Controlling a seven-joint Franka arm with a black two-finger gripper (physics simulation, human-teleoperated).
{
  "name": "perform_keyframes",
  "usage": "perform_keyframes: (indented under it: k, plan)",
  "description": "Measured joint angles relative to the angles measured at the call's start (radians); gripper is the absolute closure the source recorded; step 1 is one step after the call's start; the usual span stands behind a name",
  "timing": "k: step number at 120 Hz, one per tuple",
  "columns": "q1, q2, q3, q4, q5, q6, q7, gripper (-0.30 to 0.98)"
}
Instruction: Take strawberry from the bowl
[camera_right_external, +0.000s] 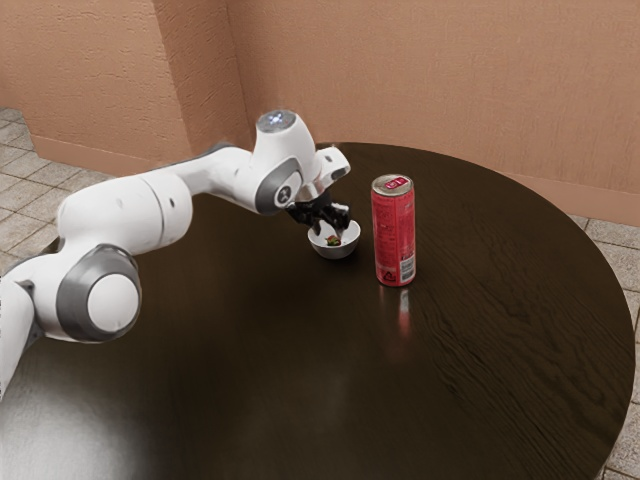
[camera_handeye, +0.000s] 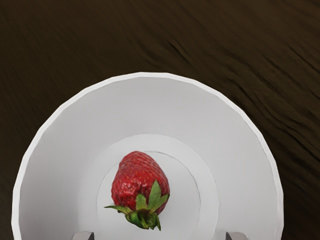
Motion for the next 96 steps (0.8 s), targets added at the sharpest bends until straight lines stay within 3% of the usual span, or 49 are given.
perform_keyframes:
  k: [55, 63, 96]
  plan:
    - [0.000, 0.126, 0.007, 0.097, 0.006, 0.133, 0.012, 0.40]
    - [-0.001, 0.139, 0.006, 0.106, 0.009, 0.153, 0.016, 0.32]
    - [-0.002, 0.156, 0.007, 0.109, 0.020, 0.213, 0.039, 0.37]
